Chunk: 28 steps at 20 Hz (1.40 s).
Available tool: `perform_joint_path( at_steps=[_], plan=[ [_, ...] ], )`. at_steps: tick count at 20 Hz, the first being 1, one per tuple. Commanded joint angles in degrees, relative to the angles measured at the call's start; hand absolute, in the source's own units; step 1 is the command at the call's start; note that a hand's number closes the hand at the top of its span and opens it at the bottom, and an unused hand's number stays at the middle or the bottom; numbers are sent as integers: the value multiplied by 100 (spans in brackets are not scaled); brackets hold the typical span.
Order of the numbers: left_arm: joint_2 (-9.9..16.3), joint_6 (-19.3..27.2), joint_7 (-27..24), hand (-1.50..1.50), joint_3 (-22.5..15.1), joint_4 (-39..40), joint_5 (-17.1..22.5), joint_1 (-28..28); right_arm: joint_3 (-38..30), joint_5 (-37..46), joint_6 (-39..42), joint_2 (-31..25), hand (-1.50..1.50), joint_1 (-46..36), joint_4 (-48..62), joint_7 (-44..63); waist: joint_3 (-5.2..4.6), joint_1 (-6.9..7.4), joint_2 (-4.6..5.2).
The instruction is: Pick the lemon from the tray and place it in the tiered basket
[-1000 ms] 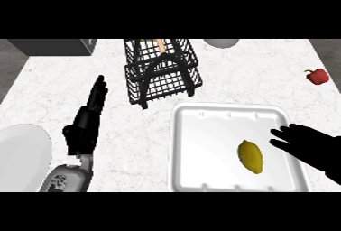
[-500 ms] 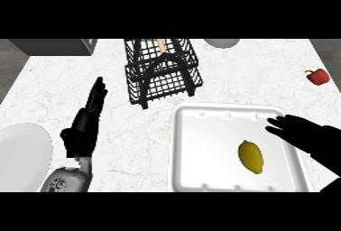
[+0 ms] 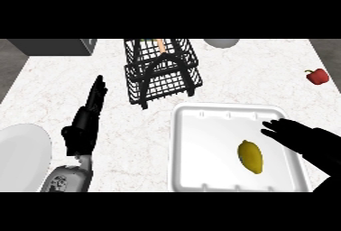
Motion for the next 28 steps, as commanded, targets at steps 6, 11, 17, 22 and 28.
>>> perform_joint_path(
  at_steps=[6, 11, 17, 22, 28],
  plan=[
    [-263, 82, -336, 0, 40, 553, -208, -164, 306, 274, 11, 280, -150, 182, 54, -186, -1, -28, 1],
    [-52, -197, -335, 0, 262, 222, -39, 145, 497, 520, -39, 527, -150, 33, 316, -88, 0, -3, -1],
    [-346, -53, 64, 0, -66, -139, -323, 188, 346, 643, -198, 383, -150, -92, 748, -431, 1, 1, -1],
    [-252, -213, -53, 0, 62, -162, -268, 229, 304, 592, 341, 501, -150, -183, 402, -200, 0, -6, -4],
    [-210, -258, 280, 0, 270, -210, -242, -55, 634, 985, -267, 1056, -150, -277, 1052, -29, 1, 5, -1]
  ],
)
